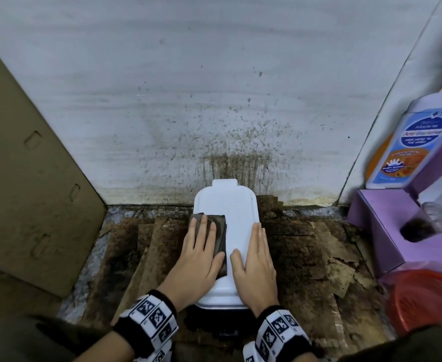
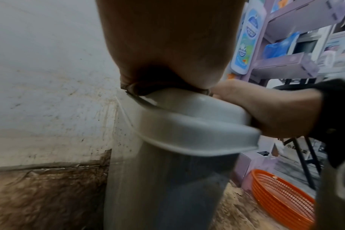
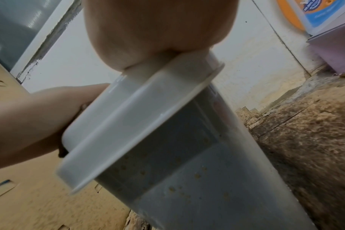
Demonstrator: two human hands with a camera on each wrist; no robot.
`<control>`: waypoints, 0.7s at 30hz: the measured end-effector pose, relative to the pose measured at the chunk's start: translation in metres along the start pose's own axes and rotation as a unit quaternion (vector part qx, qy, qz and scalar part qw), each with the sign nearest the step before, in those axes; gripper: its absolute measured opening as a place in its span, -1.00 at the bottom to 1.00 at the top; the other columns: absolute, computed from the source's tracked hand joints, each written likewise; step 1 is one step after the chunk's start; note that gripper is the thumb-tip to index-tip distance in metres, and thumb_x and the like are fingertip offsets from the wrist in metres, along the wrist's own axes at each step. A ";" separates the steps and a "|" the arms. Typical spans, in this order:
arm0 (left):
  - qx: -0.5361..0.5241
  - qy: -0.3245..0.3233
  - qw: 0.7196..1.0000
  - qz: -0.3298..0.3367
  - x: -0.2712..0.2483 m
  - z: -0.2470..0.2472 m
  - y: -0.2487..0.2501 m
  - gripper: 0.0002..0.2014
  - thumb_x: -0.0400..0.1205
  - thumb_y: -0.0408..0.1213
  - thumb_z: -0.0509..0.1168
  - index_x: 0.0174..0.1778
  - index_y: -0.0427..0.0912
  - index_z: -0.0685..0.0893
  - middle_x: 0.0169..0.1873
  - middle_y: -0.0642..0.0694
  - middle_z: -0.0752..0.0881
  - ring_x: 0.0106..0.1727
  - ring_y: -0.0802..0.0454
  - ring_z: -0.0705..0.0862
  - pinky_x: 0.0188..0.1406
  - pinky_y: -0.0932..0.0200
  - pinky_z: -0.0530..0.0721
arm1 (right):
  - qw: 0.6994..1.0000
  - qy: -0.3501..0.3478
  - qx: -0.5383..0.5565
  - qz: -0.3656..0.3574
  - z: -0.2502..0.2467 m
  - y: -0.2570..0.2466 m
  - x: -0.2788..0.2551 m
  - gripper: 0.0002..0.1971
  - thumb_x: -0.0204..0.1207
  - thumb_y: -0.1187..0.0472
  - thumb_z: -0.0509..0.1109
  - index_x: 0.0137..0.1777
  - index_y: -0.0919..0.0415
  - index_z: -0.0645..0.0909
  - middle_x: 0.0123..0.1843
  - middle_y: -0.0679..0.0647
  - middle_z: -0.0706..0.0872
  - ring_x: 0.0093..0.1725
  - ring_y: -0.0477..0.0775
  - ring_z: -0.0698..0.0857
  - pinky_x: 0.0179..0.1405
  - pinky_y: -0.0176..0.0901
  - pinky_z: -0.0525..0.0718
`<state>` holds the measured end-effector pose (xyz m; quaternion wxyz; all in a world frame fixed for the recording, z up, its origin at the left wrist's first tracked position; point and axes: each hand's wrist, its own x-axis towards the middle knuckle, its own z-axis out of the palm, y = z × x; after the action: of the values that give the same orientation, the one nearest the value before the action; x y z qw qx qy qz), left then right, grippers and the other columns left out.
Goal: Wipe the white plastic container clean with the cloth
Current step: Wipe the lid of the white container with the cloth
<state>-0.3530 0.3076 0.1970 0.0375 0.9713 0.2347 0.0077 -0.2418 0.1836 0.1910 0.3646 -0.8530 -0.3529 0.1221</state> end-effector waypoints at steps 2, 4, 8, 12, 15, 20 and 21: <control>0.003 0.005 1.000 0.004 -0.003 0.001 0.002 -0.28 0.85 0.10 -0.33 0.71 -0.41 0.24 0.72 -0.43 0.17 0.74 -0.47 0.06 0.68 -0.34 0.25 | 1.000 -0.002 0.003 0.000 -0.001 0.000 0.001 -0.23 0.75 -0.05 0.10 0.78 0.10 -0.29 0.81 -0.09 -0.23 0.76 -0.19 -0.23 0.74 -0.21 -0.10; 0.008 0.005 1.000 0.012 -0.002 -0.001 0.003 -0.29 0.85 0.08 -0.32 0.70 -0.42 0.23 0.71 -0.45 0.17 0.75 -0.46 0.02 0.66 -0.32 0.17 | 1.000 0.003 0.006 0.001 0.000 0.001 0.002 -0.23 0.75 -0.04 0.11 0.78 0.10 -0.27 0.81 -0.09 -0.22 0.76 -0.18 -0.22 0.75 -0.20 -0.07; -0.055 -0.018 0.998 0.010 0.013 -0.017 -0.001 -0.22 0.75 0.20 -0.42 0.76 -0.30 -0.15 0.71 -0.27 -0.30 0.73 -0.16 -0.42 0.75 -0.13 -0.25 | 1.000 0.002 0.012 0.006 0.000 0.002 0.002 -0.22 0.74 -0.04 0.12 0.78 0.10 -0.26 0.81 -0.09 -0.20 0.77 -0.18 -0.20 0.75 -0.18 -0.05; -0.141 -0.107 0.983 -0.041 0.044 -0.027 -0.012 -0.19 0.73 0.24 -0.26 0.75 -0.24 -0.32 0.69 -0.15 -0.52 0.66 -0.13 -0.58 0.72 -0.15 -0.31 | 1.000 0.002 0.012 0.005 0.001 0.001 0.003 -0.23 0.74 -0.04 0.11 0.78 0.09 -0.26 0.81 -0.10 -0.20 0.77 -0.18 -0.19 0.76 -0.15 -0.03; -0.165 -0.117 0.978 -0.050 0.077 -0.026 -0.026 -0.29 0.86 0.05 -0.15 0.75 -0.28 -0.31 0.72 -0.20 -0.45 0.71 -0.25 -0.51 0.74 -0.25 -0.24 | 1.000 0.000 0.015 0.007 0.002 0.001 0.003 -0.24 0.73 -0.07 0.08 0.78 0.08 -0.26 0.81 -0.11 -0.20 0.77 -0.19 -0.20 0.76 -0.14 -0.02; -0.182 -0.123 0.974 -0.060 0.111 -0.038 -0.035 -0.31 0.87 -0.01 -0.13 0.76 -0.32 -0.28 0.73 -0.31 -0.37 0.74 -0.32 -0.39 0.70 -0.19 -0.27 | 1.000 0.004 0.015 0.007 0.002 0.002 0.004 -0.23 0.73 -0.08 0.09 0.79 0.08 -0.23 0.82 -0.12 -0.18 0.77 -0.19 -0.18 0.75 -0.13 0.02; -0.185 -0.122 0.973 -0.058 0.112 -0.039 -0.035 -0.31 0.87 -0.02 -0.11 0.76 -0.32 -0.28 0.73 -0.31 -0.37 0.74 -0.31 -0.39 0.69 -0.17 -0.28 | 1.000 0.004 0.014 0.007 0.002 0.002 0.003 -0.24 0.74 -0.06 0.11 0.79 0.07 -0.23 0.82 -0.12 -0.18 0.77 -0.19 -0.18 0.75 -0.14 0.02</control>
<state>-0.2707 0.3929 0.2329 0.2452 0.9260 0.2785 -0.0700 -0.2395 0.1862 0.1882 0.3775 -0.8506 -0.3437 0.1260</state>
